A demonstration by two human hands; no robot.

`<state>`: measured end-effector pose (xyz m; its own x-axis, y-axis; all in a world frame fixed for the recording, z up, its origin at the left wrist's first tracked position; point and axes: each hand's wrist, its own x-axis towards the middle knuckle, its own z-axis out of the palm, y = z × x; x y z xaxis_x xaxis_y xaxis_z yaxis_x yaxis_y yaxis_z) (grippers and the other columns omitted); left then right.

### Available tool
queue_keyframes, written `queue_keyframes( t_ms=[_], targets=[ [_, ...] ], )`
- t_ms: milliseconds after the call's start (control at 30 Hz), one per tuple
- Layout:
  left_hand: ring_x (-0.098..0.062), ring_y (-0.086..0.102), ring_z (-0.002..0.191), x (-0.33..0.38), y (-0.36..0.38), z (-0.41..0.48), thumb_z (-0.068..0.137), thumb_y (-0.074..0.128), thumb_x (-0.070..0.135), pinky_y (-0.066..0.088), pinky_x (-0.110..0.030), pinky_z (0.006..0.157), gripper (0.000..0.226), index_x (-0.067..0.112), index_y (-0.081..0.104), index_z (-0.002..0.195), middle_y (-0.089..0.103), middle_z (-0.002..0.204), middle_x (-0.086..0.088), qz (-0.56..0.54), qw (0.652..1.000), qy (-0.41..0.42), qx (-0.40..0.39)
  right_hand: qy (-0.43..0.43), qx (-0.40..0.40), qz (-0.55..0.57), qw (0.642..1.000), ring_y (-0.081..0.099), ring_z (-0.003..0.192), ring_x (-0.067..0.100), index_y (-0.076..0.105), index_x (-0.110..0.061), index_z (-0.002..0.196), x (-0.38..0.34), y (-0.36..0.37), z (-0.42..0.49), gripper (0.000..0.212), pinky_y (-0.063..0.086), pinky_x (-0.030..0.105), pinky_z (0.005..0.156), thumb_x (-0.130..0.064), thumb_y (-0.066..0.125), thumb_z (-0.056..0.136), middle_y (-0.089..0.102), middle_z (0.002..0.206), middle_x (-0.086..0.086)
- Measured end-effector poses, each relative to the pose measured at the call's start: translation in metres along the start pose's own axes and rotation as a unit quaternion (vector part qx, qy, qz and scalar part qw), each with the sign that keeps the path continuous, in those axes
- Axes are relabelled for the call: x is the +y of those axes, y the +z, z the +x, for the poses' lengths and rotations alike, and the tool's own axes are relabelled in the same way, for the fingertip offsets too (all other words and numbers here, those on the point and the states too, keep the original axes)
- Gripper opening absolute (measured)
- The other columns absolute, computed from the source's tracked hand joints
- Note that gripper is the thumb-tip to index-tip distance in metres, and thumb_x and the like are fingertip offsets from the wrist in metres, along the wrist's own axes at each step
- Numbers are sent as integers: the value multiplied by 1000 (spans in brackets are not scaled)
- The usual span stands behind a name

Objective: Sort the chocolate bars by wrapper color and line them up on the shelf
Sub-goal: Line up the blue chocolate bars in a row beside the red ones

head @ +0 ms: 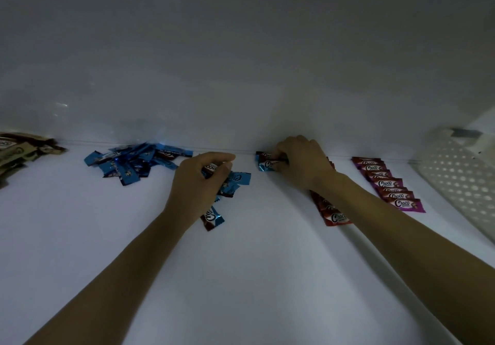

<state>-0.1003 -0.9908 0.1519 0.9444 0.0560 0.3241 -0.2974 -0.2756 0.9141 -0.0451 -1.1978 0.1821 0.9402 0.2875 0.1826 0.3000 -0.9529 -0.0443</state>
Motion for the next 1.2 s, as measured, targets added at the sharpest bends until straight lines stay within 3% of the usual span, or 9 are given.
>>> queue_keyframes(
  t_ms=[567,800,1200],
  targets=[
    [16,60,77,2,0,-1,93,61,12,44,-2,65,14,21,68,102,64,90,14,12,1000,7,-2,25,14,13,999,49,103,23,64,-23,106,0,1,-2,22,29,31,80,-36,64,87,64,108,2],
    [14,61,74,2,1,0,92,62,14,46,-4,61,13,23,67,100,65,90,12,6,1000,-3,0,63,-11,52,997,47,114,25,52,-22,131,5,0,0,55,37,32,92,-41,70,82,58,123,4],
    [15,60,77,0,0,1,92,62,13,45,-3,67,14,25,67,97,64,90,16,23,1000,19,-1,55,-45,25,997,48,110,25,66,-24,113,3,-4,3,33,35,31,88,-41,65,85,58,115,5]
  ],
)
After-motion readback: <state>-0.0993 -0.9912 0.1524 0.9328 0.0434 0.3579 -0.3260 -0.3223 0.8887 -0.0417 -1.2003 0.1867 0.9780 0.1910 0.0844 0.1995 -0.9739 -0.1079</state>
